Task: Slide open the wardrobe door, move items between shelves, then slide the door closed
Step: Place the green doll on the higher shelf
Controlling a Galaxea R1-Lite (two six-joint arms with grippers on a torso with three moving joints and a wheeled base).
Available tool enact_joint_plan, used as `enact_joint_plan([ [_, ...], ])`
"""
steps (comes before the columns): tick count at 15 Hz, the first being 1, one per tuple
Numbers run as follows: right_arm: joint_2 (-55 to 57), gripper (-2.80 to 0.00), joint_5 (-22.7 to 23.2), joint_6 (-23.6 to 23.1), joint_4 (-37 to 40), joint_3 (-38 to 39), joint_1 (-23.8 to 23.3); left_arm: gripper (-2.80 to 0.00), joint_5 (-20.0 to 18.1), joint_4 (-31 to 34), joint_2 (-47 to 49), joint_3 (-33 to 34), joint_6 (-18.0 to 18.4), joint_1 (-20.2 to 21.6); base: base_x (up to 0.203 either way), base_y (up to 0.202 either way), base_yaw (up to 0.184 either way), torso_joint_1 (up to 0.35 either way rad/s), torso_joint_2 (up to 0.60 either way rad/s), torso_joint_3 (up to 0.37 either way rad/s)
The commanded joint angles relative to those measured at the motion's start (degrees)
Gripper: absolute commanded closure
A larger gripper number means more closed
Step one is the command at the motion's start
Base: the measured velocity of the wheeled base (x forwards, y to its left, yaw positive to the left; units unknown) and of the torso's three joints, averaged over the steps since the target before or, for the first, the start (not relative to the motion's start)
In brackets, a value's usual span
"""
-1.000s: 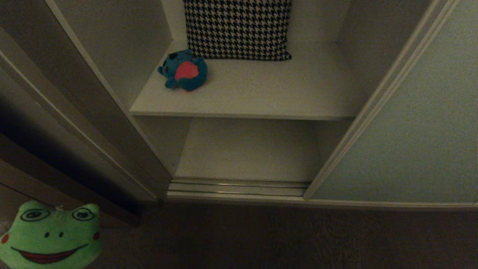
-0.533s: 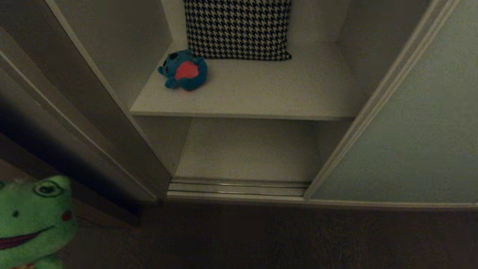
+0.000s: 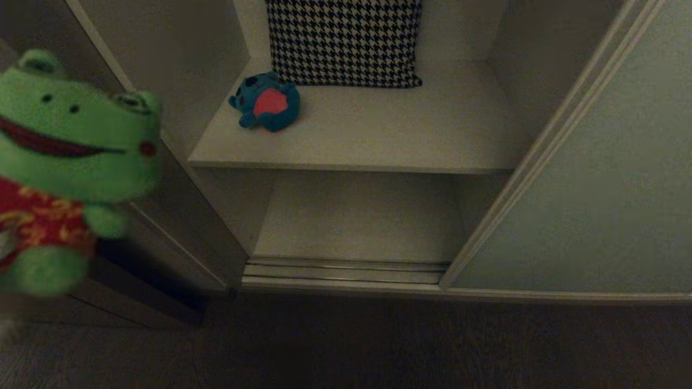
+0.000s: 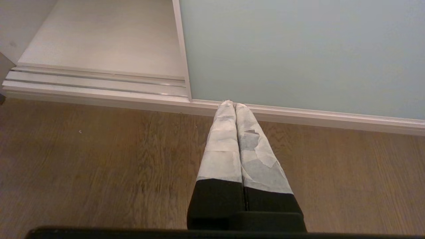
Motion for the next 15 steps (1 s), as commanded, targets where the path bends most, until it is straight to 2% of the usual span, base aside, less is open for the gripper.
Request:
enact_joint_plan([
  [1,-0.2,0.00,0.0,0.0,0.0,0.0,0.0,0.00,-0.9,-4.3,20.8,-7.7,-0.3,-2.2,0.000,0.000,0.000,0.000,0.00,0.000],
  [3,-0.2,0.00,0.0,0.0,0.0,0.0,0.0,0.00,-1.6,-8.5,33.9,-18.7,-1.5,-5.6,0.000,0.000,0.000,0.000,0.00,0.000],
  [5,-0.1,0.00,0.0,0.0,0.0,0.0,0.0,0.00,-1.9,-10.7,44.8,-30.2,-4.2,-8.8,0.000,0.000,0.000,0.000,0.00,0.000],
  [7,-0.1,0.00,0.0,0.0,0.0,0.0,0.0,0.00,-0.6,-12.3,55.8,-39.7,-6.5,-12.1,0.000,0.000,0.000,0.000,0.00,0.000],
  [11,-0.2,0.00,0.0,0.0,0.0,0.0,0.0,0.00,4.7,-17.2,72.4,-51.0,-8.4,-16.6,0.000,0.000,0.000,0.000,0.00,0.000],
  [13,-0.1,0.00,0.0,0.0,0.0,0.0,0.0,0.00,8.7,-19.2,78.1,-56.7,-11.5,-17.7,0.000,0.000,0.000,0.000,0.00,0.000],
  [15,-0.1,0.00,0.0,0.0,0.0,0.0,0.0,0.00,10.3,-19.8,82.4,-61.4,-14.0,-18.2,0.000,0.000,0.000,0.000,0.00,0.000],
])
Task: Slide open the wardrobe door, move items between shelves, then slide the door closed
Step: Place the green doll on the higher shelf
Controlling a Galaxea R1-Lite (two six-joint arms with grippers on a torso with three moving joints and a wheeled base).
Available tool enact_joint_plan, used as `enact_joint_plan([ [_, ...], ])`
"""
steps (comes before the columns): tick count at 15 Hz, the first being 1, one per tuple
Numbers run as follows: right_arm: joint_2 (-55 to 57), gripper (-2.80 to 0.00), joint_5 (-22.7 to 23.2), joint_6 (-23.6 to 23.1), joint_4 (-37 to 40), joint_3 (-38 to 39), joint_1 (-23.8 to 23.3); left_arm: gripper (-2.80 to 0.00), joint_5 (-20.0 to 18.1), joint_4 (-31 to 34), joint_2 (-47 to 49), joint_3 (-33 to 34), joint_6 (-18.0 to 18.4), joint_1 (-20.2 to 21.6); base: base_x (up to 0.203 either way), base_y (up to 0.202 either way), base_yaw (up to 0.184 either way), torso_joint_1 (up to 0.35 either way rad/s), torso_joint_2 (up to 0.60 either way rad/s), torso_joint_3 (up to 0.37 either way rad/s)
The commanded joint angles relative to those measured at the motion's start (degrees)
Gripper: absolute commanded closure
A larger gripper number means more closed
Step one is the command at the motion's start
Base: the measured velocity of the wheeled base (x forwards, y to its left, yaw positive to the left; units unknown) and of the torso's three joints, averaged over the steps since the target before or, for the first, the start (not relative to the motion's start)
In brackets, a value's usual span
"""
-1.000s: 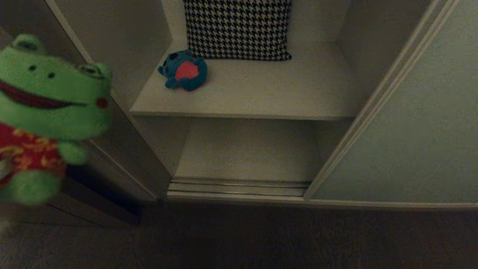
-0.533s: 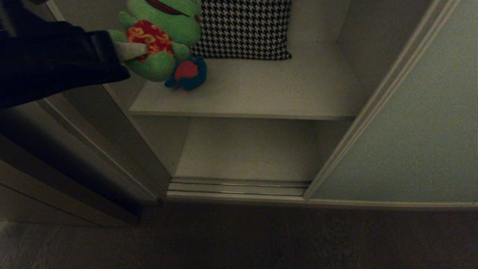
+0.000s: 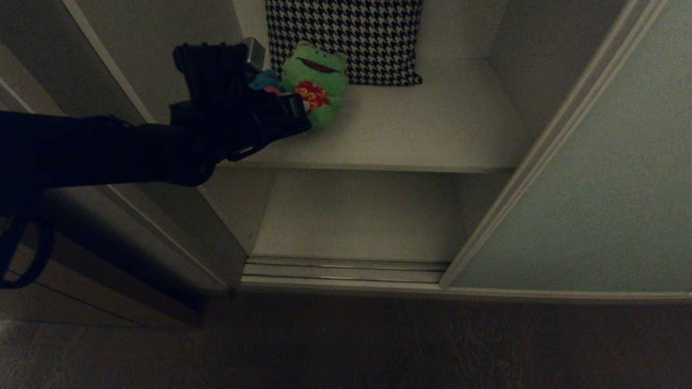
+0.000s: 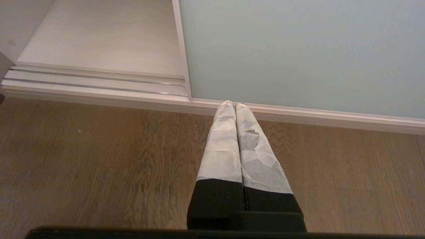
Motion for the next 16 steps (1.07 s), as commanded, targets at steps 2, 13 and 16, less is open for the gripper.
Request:
enact_joint_plan([
  [2,-0.2,0.00,0.0,0.0,0.0,0.0,0.0,0.00,2.9,-0.4,8.7,-6.8,-1.1,-1.2,0.000,0.000,0.000,0.000,0.00,0.000],
  [13,-0.1,0.00,0.0,0.0,0.0,0.0,0.0,0.00,6.9,-16.0,18.1,-12.2,-0.4,-3.4,0.000,0.000,0.000,0.000,0.00,0.000],
  [16,-0.1,0.00,0.0,0.0,0.0,0.0,0.0,-2.80,7.2,-16.1,18.3,-12.4,-0.5,-3.4,0.000,0.000,0.000,0.000,0.00,0.000],
])
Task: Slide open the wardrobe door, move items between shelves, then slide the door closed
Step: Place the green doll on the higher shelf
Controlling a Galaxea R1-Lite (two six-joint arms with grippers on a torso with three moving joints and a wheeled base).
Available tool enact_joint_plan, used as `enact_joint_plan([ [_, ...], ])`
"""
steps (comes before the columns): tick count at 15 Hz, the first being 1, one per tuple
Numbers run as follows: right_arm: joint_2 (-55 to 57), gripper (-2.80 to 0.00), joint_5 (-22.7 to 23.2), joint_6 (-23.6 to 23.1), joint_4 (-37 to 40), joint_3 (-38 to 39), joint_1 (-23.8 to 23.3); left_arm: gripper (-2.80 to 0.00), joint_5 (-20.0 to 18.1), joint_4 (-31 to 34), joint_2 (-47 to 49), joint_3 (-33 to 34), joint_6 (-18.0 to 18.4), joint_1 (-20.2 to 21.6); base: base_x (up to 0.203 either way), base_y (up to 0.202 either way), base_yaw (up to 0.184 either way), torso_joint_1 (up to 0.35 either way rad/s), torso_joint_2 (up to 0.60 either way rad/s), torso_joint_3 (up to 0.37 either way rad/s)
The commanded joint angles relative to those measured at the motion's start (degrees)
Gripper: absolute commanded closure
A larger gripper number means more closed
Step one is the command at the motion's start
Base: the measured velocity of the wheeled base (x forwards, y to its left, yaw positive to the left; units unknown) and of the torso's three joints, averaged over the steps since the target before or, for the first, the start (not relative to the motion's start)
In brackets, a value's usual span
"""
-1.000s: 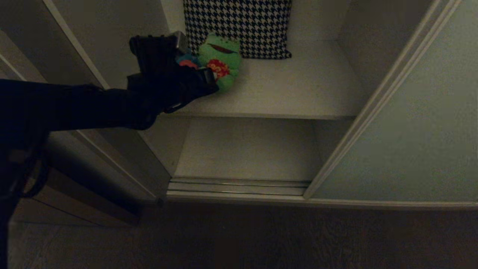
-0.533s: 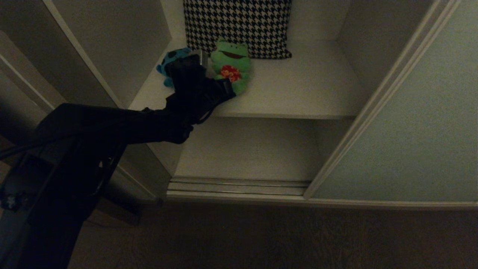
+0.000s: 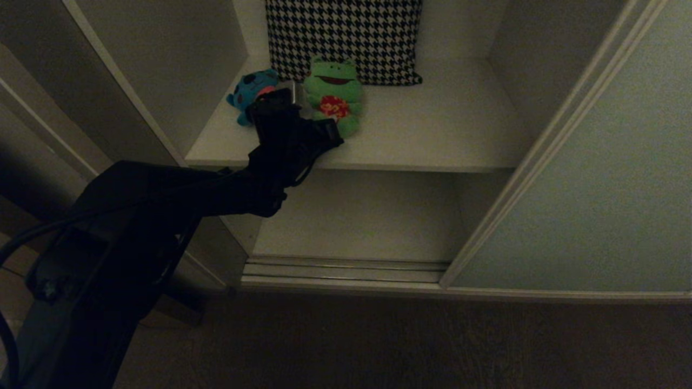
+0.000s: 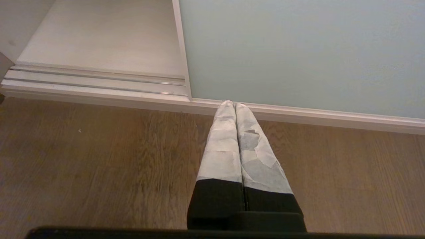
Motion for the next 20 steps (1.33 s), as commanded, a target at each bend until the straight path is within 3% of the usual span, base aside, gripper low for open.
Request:
enact_joint_plan([
  [1,-0.1,0.00,0.0,0.0,0.0,0.0,0.0,-2.80,-0.2,0.0,-0.2,0.0,-0.2,0.0,0.000,0.000,0.000,0.000,0.00,0.000],
  [10,-0.1,0.00,0.0,0.0,0.0,0.0,0.0,-2.80,0.0,-0.6,-6.4,-0.3,-0.2,0.4,0.000,0.000,0.000,0.000,0.00,0.000],
  [14,-0.1,0.00,0.0,0.0,0.0,0.0,0.0,-2.80,1.7,3.3,-15.5,1.7,-0.2,0.4,0.000,0.000,0.000,0.000,0.00,0.000],
  [17,-0.1,0.00,0.0,0.0,0.0,0.0,0.0,-2.80,1.7,13.5,-29.5,7.4,2.3,0.9,0.000,0.000,0.000,0.000,0.00,0.000],
  [20,-0.2,0.00,0.0,0.0,0.0,0.0,0.0,-2.80,1.6,23.7,-47.3,24.5,7.2,1.2,0.000,0.000,0.000,0.000,0.00,0.000],
])
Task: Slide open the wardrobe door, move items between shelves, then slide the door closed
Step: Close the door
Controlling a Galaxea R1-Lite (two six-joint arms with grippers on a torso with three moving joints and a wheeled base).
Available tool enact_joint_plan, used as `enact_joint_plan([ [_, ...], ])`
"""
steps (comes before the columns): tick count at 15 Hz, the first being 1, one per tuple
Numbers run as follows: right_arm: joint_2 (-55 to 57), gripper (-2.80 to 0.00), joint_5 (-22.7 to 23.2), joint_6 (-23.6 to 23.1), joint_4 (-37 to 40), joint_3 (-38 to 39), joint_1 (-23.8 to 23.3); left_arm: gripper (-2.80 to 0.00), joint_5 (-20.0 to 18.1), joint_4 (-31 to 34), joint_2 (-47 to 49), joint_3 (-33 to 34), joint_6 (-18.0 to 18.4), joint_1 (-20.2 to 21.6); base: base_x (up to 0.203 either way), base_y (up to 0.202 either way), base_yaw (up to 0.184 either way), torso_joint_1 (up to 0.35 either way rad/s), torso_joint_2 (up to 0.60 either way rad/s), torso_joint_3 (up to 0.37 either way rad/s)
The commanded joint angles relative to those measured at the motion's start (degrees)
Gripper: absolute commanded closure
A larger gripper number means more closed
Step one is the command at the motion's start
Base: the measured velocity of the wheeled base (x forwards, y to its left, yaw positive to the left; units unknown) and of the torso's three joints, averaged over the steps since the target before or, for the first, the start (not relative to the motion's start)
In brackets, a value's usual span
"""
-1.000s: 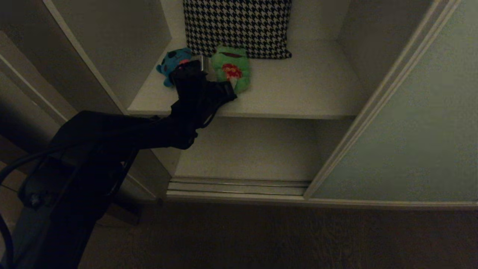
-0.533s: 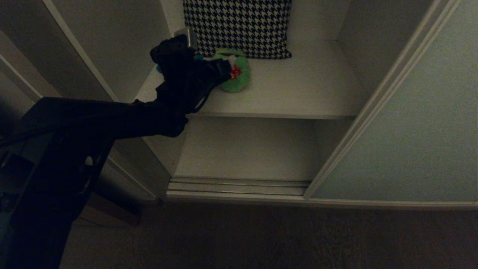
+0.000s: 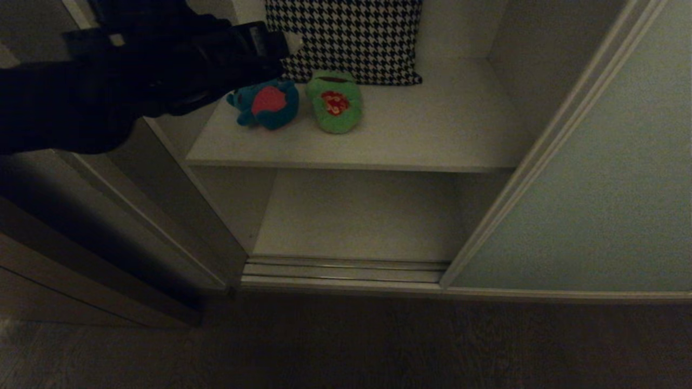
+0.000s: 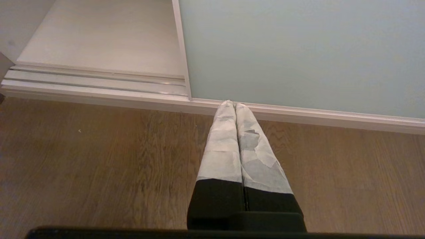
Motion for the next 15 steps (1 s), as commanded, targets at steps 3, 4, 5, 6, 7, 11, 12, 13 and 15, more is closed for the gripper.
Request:
enact_joint_plan([
  [3,-0.2,0.00,0.0,0.0,0.0,0.0,0.0,-2.80,0.3,12.5,-31.9,27.9,4.5,1.4,0.000,0.000,0.000,0.000,0.00,0.000],
  [4,-0.2,0.00,0.0,0.0,0.0,0.0,0.0,-2.80,0.3,17.0,-38.6,33.3,5.3,2.8,0.000,0.000,0.000,0.000,0.00,0.000],
  [5,-0.1,0.00,0.0,0.0,0.0,0.0,0.0,-2.80,0.2,22.4,-45.9,38.1,5.9,4.5,0.000,0.000,0.000,0.000,0.00,0.000],
  [6,-0.1,0.00,0.0,0.0,0.0,0.0,0.0,-2.80,0.1,27.5,-53.1,42.7,6.3,6.3,0.000,0.000,0.000,0.000,0.00,0.000],
  [7,-0.1,0.00,0.0,0.0,0.0,0.0,0.0,-2.80,0.0,31.4,-60.3,47.1,6.6,8.0,0.000,0.000,0.000,0.000,0.00,0.000],
  [11,-0.1,0.00,0.0,0.0,0.0,0.0,0.0,-2.80,-0.1,38.7,-82.7,64.3,5.7,13.5,0.000,0.000,0.000,0.000,0.00,0.000],
  [12,-0.2,0.00,0.0,0.0,0.0,0.0,0.0,-2.80,0.1,38.8,-84.2,68.0,3.9,14.6,0.000,0.000,0.000,0.000,0.00,0.000],
  [13,-0.2,0.00,0.0,0.0,0.0,0.0,0.0,-2.80,0.0,38.6,-84.0,70.0,4.1,15.4,0.000,0.000,0.000,0.000,0.00,0.000],
  [15,-0.2,0.00,0.0,0.0,0.0,0.0,0.0,-2.80,-2.3,36.3,-84.6,71.4,7.8,21.1,0.000,0.000,0.000,0.000,0.00,0.000],
])
